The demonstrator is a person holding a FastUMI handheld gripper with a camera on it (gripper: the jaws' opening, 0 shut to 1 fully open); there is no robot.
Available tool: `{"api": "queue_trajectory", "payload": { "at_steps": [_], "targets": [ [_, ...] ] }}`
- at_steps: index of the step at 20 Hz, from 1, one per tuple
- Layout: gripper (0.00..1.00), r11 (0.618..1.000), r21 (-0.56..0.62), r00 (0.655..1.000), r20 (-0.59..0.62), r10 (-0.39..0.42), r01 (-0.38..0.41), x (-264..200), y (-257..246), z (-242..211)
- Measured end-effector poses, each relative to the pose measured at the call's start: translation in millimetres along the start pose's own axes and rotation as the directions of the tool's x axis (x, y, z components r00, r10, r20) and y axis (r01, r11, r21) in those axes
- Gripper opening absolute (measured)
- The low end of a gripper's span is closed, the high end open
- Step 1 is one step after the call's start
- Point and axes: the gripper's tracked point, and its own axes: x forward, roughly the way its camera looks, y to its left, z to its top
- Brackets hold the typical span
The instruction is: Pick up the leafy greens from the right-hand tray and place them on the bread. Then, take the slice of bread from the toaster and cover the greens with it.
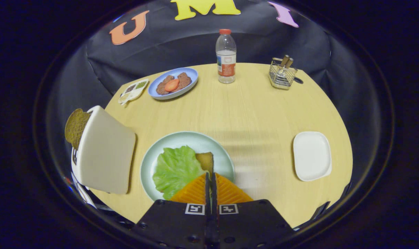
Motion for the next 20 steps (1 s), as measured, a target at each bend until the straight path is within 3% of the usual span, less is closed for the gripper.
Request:
{"api": "queue_trajectory", "payload": {
  "at_steps": [3,5,10,12,14,20],
  "targets": [
    [0.02,1.000,-0.011,1.000,0.006,-0.019,0.019,1,-1,3],
    [0.11,1.000,-0.008,0.999,0.029,-0.023,0.023,-5,-2,7],
    [0.75,0.996,0.002,0.995,0.053,-0.085,0.085,-21,-10,13],
    [0.85,0.996,-0.001,0.991,0.099,-0.094,0.094,-34,-2,25],
    [0.92,0.996,-0.017,0.985,0.149,-0.085,0.088,-49,16,39],
    [0.92,0.992,-0.124,0.968,0.250,0.018,0.013,-93,106,69]
  ]
}}
